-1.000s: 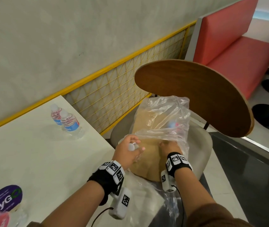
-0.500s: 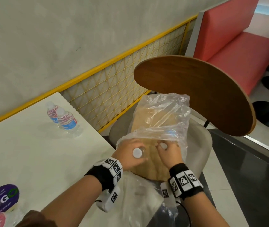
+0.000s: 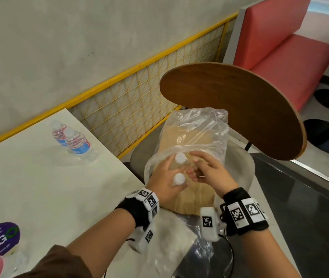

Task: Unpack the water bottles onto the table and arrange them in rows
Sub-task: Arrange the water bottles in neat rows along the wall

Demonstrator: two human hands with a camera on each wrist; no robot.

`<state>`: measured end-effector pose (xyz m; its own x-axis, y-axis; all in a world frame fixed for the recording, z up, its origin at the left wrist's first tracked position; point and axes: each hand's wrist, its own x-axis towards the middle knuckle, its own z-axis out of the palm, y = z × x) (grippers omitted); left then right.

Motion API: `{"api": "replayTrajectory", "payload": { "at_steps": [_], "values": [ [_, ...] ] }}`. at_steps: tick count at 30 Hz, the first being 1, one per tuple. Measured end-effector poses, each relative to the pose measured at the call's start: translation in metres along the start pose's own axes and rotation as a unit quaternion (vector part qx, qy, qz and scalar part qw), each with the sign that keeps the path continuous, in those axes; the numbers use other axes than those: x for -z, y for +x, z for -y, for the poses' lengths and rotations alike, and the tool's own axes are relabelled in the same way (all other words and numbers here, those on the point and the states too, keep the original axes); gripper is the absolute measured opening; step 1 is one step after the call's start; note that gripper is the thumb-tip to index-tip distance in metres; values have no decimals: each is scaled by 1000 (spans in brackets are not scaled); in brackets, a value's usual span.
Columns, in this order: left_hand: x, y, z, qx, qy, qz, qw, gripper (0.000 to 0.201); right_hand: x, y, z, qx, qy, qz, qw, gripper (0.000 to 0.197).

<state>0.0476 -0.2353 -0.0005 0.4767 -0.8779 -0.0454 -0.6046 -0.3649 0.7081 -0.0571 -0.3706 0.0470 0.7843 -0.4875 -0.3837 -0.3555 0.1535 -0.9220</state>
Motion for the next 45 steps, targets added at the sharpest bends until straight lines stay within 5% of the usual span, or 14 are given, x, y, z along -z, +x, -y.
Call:
{"api": "replayTrajectory", "payload": {
  "at_steps": [4, 7, 10, 20, 23, 27, 28, 30, 32, 34, 39, 43, 45],
  "values": [
    [13, -9, 7, 35, -96, -42, 994, 51, -11, 2, -47, -68, -255, -26, 964, 28],
    [12, -24, 13, 11, -124, -59, 990, 49, -36, 1, -89, -75, -465, 48, 881, 77],
    [13, -35, 15, 16, -149, -74, 986, 46, -52, 4, -113, -110, -534, 90, 833, 102],
    [51, -60, -12, 32, -295, -89, 951, 45, 14, 45, -98, -156, -588, 35, 793, 64],
    [65, -65, -17, 37, -305, -93, 947, 43, 30, 42, -84, -181, -563, 5, 806, 61],
    [76, -74, -15, 54, -305, -96, 946, 48, 18, 29, -60, -219, -592, -3, 776, 60],
    [79, -76, -14, 58, -306, -92, 946, 53, 9, 24, -53, -194, -589, -15, 785, 57],
    [87, -81, -13, 55, -302, -76, 949, 54, -19, 9, -40, -73, -521, -12, 850, 55],
    [93, -86, -13, 34, -288, -54, 956, 43, -54, -11, -27, 48, -359, 58, 930, 68],
    [95, -89, -11, 7, -272, -38, 962, 38, -82, -21, -24, 124, -217, 113, 962, 75],
    [96, -108, 12, 36, -255, -14, 966, 30, -104, -21, -51, 133, -189, 107, 967, 71],
    [97, -127, 47, 137, -232, -93, 958, 6, -106, -30, -81, 81, -239, 145, 957, 74],
    [97, -136, 63, 183, -227, -133, 947, 12, -110, -38, -87, 69, -238, 174, 953, 72]
  ]
}}
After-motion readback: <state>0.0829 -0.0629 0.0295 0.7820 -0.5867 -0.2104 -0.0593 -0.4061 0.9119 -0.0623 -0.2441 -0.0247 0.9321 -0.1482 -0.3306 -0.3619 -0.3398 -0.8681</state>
